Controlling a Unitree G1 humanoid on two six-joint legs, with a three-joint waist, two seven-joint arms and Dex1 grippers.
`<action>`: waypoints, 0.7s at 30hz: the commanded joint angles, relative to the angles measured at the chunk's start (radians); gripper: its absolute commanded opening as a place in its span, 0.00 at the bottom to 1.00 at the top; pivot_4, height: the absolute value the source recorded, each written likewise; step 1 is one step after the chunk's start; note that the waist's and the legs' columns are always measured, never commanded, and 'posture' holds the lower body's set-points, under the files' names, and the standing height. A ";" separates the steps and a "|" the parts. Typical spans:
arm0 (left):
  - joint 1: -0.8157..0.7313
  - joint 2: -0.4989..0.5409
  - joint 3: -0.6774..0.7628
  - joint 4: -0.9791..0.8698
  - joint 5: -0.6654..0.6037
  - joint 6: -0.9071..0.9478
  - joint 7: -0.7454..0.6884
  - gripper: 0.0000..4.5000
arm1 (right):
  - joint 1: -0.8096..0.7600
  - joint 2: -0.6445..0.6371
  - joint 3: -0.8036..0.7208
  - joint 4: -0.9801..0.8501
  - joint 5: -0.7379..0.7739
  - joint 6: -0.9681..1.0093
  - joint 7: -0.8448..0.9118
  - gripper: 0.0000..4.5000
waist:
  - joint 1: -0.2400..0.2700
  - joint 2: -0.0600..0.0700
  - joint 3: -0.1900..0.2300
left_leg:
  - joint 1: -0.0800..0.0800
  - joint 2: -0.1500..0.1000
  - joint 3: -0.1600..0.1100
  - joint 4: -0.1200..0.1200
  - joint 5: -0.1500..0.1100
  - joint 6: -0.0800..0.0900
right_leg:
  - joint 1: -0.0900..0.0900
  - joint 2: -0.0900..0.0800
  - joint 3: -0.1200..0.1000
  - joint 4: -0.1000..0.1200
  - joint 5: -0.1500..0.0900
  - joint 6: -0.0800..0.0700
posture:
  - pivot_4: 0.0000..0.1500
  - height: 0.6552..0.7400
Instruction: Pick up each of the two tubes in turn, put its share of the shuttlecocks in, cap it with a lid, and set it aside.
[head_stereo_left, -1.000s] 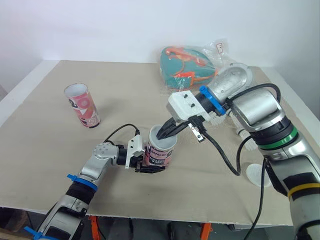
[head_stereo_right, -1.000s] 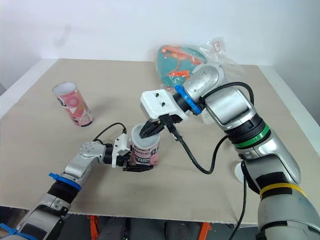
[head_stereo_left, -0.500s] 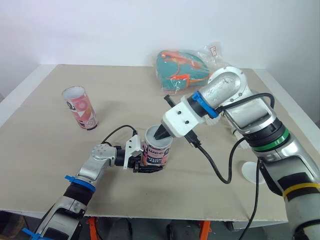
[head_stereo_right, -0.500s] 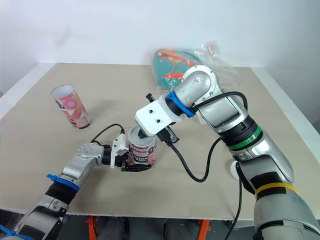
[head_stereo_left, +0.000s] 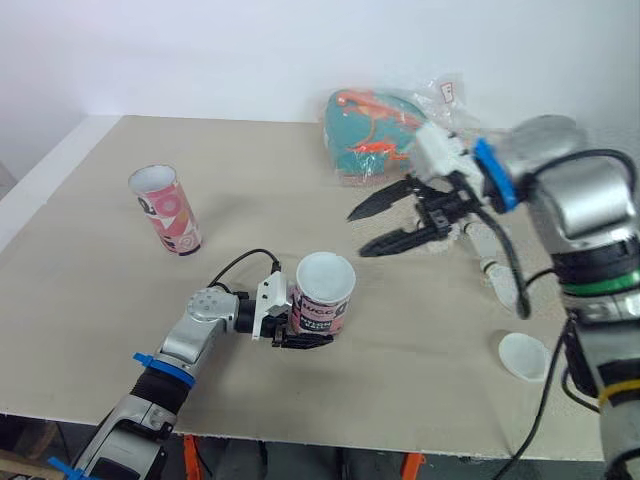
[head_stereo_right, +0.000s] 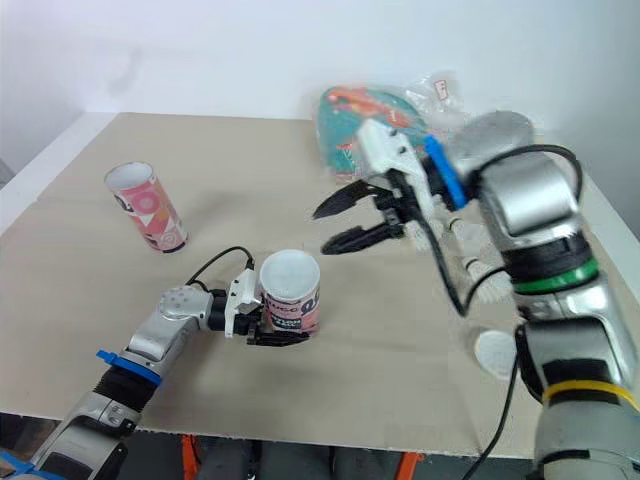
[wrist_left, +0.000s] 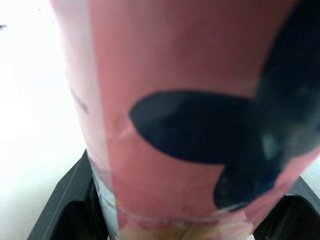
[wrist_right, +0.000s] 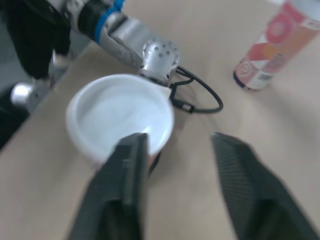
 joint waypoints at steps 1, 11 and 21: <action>0.002 -0.003 0.011 0.070 0.028 -0.008 0.028 0.66 | 0.138 -0.071 -0.159 -0.097 0.051 0.071 -0.098 0.95 | -0.002 0.002 0.001 | 0.001 0.000 0.000 0.000 0.000 0.000 | 0.000 0.000 0.001 0.000 0.001 0.000 | 1.00 1.00; -0.023 -0.046 0.066 0.078 -0.047 -0.011 -0.006 0.99 | 0.521 -0.093 -0.263 -0.381 0.074 0.161 -0.324 1.00 | -0.004 0.001 0.004 | 0.001 -0.001 0.001 0.001 0.003 0.001 | 0.000 0.000 0.003 -0.001 0.001 0.009 | 1.00 1.00; 0.060 0.111 0.073 -0.023 -0.052 0.005 -0.129 0.99 | 0.639 -0.054 -0.244 -0.455 0.100 0.185 -0.428 1.00 | -0.011 0.000 0.005 | 0.000 -0.001 -0.001 -0.004 0.001 0.000 | -0.001 0.002 0.003 -0.001 -0.002 0.003 | 1.00 1.00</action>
